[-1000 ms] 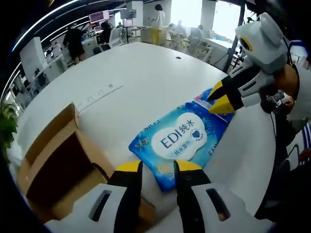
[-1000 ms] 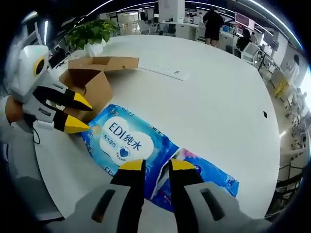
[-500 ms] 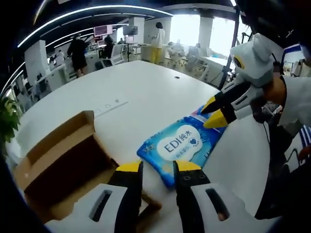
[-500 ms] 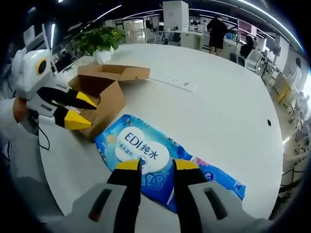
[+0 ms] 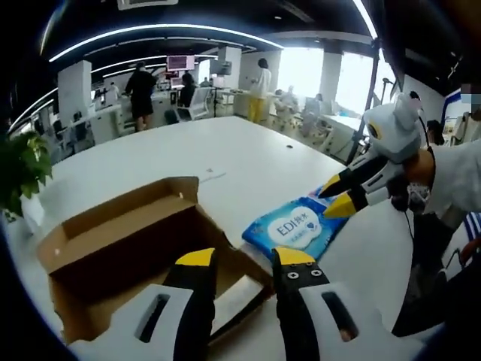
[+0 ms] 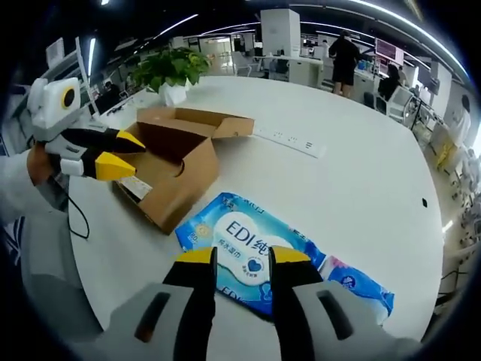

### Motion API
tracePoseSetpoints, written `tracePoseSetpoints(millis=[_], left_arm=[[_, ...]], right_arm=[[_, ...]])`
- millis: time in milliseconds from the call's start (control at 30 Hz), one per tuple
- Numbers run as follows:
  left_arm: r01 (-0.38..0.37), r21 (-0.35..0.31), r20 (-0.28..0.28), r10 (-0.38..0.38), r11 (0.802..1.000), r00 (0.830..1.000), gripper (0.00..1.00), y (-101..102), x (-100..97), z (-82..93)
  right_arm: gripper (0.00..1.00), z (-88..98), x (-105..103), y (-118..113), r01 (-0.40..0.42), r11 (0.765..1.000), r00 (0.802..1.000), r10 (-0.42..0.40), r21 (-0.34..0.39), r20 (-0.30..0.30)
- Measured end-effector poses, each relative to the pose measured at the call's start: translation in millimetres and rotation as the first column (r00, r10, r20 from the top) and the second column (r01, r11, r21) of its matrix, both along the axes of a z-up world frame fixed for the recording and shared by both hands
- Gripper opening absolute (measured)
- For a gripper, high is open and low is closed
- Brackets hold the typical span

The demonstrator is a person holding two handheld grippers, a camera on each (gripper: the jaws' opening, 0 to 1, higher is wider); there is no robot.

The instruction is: Operate the shoe box by opening the lid, removing the specified soft item, and placing it in the target area until the item is outside and the box remains undamaged.

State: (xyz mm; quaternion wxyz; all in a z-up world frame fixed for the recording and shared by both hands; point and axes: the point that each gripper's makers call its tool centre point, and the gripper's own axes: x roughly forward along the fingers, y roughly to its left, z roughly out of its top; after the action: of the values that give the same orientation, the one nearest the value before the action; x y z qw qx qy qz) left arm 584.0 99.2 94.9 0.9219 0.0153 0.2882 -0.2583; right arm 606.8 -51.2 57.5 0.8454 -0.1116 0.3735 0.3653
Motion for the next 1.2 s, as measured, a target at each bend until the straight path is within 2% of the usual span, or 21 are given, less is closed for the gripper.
tracePoseSetpoints(millis=[533,1000,1200], left_arm=[[-0.074,-0.009,0.053,0.074,0.997,0.996,0.35,74,-33.2,15.2],[-0.101,-0.017,0.053,0.102,0.995,0.993,0.4,117,-60.8,14.1],[-0.09,-0.032,0.073,0.093,0.995,0.993,0.45,128,-70.8,17.1]], right_arm=[[0.3,16.8,-27,44,-0.024,0.999,0.999,0.023,0.038,0.032],[0.32,23.4,-48,77,-0.05,0.997,0.998,0.047,0.053,0.05],[0.34,27.2,-52,91,-0.086,0.995,0.995,0.082,0.059,0.063]])
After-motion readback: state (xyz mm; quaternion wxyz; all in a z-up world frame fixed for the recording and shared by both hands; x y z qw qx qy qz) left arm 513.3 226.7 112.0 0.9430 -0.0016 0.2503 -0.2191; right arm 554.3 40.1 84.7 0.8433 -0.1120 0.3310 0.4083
